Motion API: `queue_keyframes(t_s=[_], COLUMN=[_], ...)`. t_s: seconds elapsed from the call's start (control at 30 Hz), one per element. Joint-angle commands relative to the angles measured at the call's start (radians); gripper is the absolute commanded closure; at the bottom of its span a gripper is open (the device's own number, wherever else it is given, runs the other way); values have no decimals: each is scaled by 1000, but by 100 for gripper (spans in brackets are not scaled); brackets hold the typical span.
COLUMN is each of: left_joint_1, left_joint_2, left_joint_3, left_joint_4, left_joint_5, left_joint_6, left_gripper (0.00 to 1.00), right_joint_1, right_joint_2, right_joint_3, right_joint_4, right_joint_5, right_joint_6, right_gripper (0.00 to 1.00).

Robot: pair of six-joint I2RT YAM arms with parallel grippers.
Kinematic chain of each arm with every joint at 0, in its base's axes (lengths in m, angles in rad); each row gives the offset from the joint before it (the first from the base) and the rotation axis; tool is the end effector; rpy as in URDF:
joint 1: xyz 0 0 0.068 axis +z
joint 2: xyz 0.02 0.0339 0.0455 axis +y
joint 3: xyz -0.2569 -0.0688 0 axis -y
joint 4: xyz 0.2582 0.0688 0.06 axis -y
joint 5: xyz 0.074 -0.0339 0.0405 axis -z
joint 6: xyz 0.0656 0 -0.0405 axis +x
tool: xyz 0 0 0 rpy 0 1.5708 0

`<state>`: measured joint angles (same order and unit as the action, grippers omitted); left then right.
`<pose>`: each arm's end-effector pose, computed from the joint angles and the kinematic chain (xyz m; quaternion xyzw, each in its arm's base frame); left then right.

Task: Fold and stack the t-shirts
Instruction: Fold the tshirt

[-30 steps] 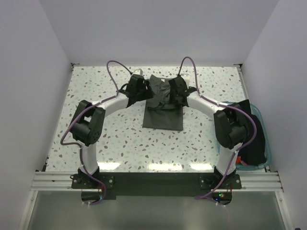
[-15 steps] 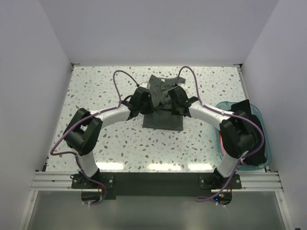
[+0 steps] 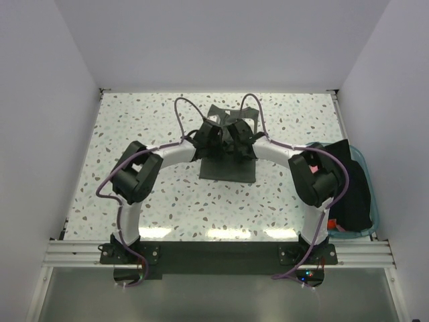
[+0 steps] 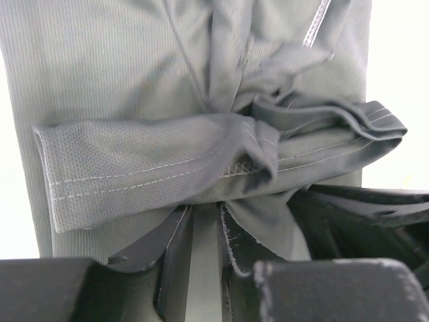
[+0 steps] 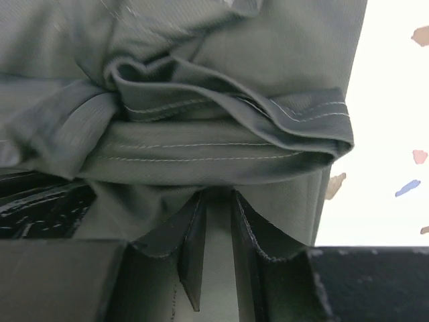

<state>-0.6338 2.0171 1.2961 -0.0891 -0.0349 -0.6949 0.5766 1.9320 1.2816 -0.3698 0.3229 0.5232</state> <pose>0.3725 -0.2710 0.1188 -0.0348 0.9278 -0.2161 0.3022 0.3667 0.2136 0.1292 0.0183 0.9507 0.0083 0.3096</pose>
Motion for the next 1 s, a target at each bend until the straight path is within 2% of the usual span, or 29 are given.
queue_keyframes(t_s=[0.0,0.43,0.57,0.6,0.73,0.77,0.97], left_joint_1=[19,75,80,86,109,112,108], left_joint_2=[12,98,108,109,94,85,-35], left_joint_3=[80,249,287,293,313,307,185], left_joint_4=[-11,-66,-32,-31,-40,-31,74], left_joint_5=[-25,-42,-39,-37,-42,-40,21], left_joint_6=[11,63,87,90,104,110,109], left_gripper=[74,67,61,58,53,53,53], right_joint_1=[-7,-67,-90,-93,-121,-126,-139], right_joint_2=[12,99,116,119,120,111,62], right_joint_3=[74,194,226,237,274,277,251], right_joint_4=[9,-24,-8,-9,-23,-21,-12], right_joint_5=[27,16,-1,-1,-5,-8,-47], right_joint_6=[3,-19,-26,-32,-46,-48,-54], right_gripper=[75,75,73,71,47,44,46])
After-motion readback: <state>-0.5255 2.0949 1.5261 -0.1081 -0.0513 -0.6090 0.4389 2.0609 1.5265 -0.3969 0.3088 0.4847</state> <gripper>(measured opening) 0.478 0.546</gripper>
